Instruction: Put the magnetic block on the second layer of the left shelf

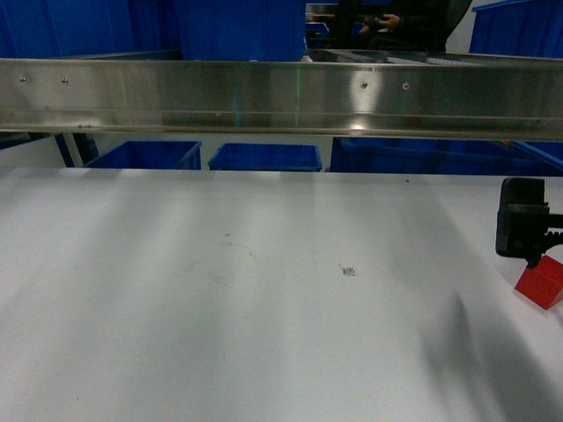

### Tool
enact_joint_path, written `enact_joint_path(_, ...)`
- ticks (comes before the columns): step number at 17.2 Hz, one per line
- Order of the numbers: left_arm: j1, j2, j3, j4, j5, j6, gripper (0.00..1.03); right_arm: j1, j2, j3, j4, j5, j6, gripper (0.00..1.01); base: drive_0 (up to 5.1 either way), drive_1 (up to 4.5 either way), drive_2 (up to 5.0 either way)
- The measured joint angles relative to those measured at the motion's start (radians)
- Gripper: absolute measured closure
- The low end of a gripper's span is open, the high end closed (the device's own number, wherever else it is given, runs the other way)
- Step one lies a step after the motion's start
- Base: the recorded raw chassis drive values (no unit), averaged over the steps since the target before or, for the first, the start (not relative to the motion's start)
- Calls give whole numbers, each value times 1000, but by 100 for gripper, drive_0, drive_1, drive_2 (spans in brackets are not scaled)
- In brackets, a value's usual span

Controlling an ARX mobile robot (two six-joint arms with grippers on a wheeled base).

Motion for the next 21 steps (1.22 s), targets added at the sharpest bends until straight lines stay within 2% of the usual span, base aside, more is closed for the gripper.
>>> enact_joint_path(3,0,0,0,0,0,0,5,-26,49,-3,91,8,24,3,0,0,0)
enact_joint_path(7,0,0,0,0,0,0,5,-25,206,-19,177,31,30,3,0,0,0)
enact_joint_path(10,0,0,0,0,0,0,5,-34,283,24,193,52,29,3,0,0,0)
enact_joint_path(12,0,0,0,0,0,0,5,-53,322,51,187,45,29,3,0,0,0)
enact_joint_path(17,0,0,0,0,0,0,5,-84,391,95,261,35,29,3,0,0,0)
enact_joint_path(18,0,0,0,0,0,0,5,-84,392,91,273,35,29,7,0,0,0)
enact_joint_path(21,0,0,0,0,0,0,5,-80,392,44,327,29,20,45,0,0,0)
